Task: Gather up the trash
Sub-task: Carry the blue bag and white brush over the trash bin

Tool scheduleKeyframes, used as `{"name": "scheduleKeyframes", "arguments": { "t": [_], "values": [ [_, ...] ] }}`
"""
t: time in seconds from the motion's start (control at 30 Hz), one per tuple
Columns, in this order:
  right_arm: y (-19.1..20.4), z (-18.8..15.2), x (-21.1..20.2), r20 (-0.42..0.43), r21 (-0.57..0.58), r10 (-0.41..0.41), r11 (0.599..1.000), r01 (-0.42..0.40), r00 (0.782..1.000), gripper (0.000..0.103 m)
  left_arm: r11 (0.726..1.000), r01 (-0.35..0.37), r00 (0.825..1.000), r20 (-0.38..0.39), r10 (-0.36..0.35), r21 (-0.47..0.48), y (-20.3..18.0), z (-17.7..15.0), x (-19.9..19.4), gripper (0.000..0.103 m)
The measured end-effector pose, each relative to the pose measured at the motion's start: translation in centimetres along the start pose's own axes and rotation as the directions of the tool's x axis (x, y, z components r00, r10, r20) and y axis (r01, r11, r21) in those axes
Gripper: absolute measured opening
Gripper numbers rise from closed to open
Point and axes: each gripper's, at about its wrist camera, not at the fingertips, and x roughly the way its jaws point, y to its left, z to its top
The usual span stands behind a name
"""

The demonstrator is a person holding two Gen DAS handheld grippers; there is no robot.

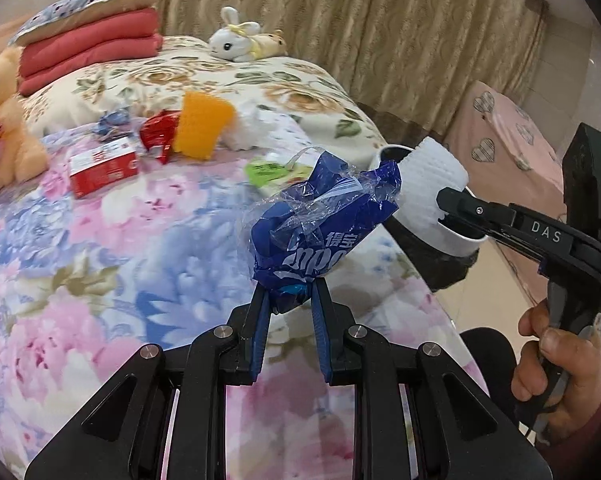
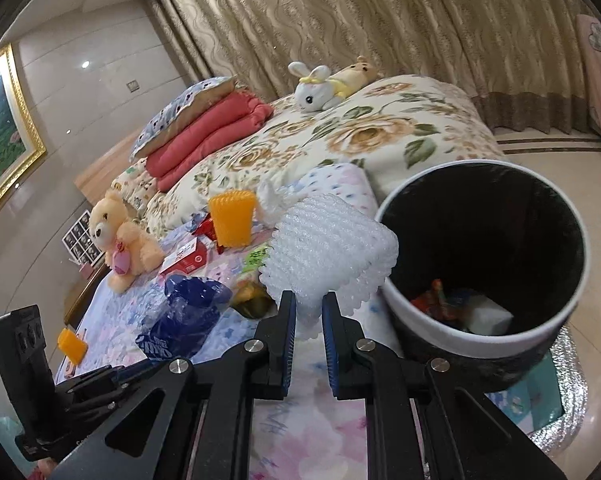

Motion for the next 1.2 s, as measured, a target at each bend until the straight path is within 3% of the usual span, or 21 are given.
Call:
{"name": "scheduleKeyframes", "arguments": {
  "t": [0.7,1.2],
  "values": [
    [-5.6,0.7,-3.7,0.06,0.083,-0.079,0.994,0.074,0.995,0.013,0.992,0.03,1.0,-0.009,-0.029,0.119,-6.8,3.0,2.9,0.019],
    [-9.0,1.0,-4.1,0.061,0.138,-0.108,0.985,0.098,0.992,0.013,0.977,0.035,0.999,-0.035,-0.029,0.209,-11.1,5.1,5.7,0.019]
  ]
}}
